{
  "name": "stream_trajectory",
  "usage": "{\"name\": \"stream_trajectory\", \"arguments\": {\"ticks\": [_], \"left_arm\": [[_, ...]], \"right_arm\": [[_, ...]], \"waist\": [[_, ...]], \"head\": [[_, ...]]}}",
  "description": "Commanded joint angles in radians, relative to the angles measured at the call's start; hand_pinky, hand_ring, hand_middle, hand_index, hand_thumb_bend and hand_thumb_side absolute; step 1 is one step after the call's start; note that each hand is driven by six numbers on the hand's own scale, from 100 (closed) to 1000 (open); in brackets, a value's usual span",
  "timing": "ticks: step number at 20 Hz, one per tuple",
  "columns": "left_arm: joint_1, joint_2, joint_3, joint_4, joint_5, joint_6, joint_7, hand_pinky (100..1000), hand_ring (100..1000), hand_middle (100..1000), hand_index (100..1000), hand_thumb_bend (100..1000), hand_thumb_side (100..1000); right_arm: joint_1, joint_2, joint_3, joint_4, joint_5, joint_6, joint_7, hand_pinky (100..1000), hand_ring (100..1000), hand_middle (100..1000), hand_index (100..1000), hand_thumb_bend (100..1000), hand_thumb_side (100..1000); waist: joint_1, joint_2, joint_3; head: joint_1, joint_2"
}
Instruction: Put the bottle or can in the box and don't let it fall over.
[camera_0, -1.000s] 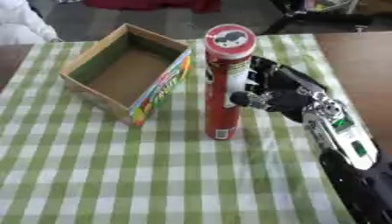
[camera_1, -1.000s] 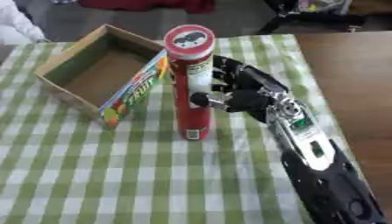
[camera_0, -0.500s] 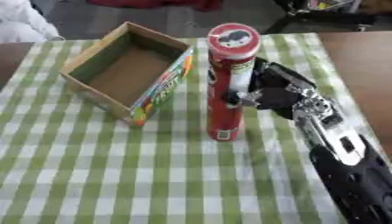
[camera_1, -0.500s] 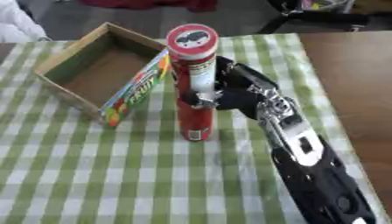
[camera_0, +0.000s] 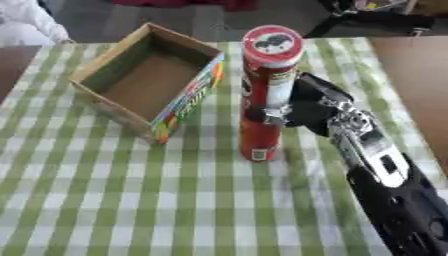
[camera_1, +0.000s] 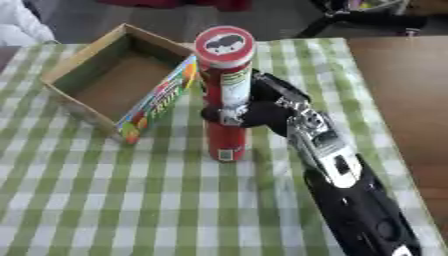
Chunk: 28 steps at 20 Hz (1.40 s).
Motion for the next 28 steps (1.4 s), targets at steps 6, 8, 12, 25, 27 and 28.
{"name": "stream_trajectory", "arguments": {"ticks": [6, 8, 12, 25, 27, 28], "left_arm": [[-0.011, 0.014, 0.004, -0.015, 0.001, -0.002, -0.002, 863, 883, 771, 782, 623, 700], [-0.012, 0.014, 0.004, -0.016, 0.001, -0.002, -0.003, 863, 883, 771, 782, 608, 705], [-0.014, 0.015, 0.003, -0.016, 0.001, -0.002, -0.004, 864, 882, 771, 781, 607, 705], [-0.014, 0.016, 0.003, -0.015, 0.001, -0.003, -0.005, 865, 882, 771, 777, 599, 702], [-0.014, 0.016, 0.004, -0.014, 0.001, -0.003, -0.005, 865, 882, 771, 777, 598, 702], [-0.013, 0.017, 0.004, -0.014, 0.001, -0.003, -0.005, 865, 882, 771, 777, 598, 702]], "right_arm": [[-0.023, -0.001, -0.005, 0.007, 0.0, 0.026, -0.039, 966, 828, 864, 768, 482, 100], [-0.023, -0.001, -0.004, 0.008, -0.011, 0.037, -0.056, 1000, 794, 822, 715, 439, 100], [-0.023, -0.002, -0.005, 0.004, -0.023, 0.05, -0.089, 1000, 683, 719, 607, 310, 100], [-0.049, -0.004, 0.003, 0.002, -0.057, 0.038, -0.188, 962, 519, 560, 407, 100, 100], [-0.061, -0.007, 0.007, 0.001, -0.054, 0.034, -0.189, 956, 509, 553, 398, 100, 100], [-0.068, -0.008, 0.008, 0.001, -0.052, 0.032, -0.189, 954, 504, 549, 394, 100, 100]], "waist": [[0.001, -0.012, 0.002], [0.001, -0.013, 0.001], [0.002, -0.014, 0.0], [0.0, -0.018, -0.001], [0.0, -0.019, -0.002], [0.001, -0.02, -0.002]], "head": [[0.0, -0.011], [0.0, -0.011], [0.0, -0.011], [-0.004, -0.008], [-0.004, -0.007], [-0.005, -0.007]]}}
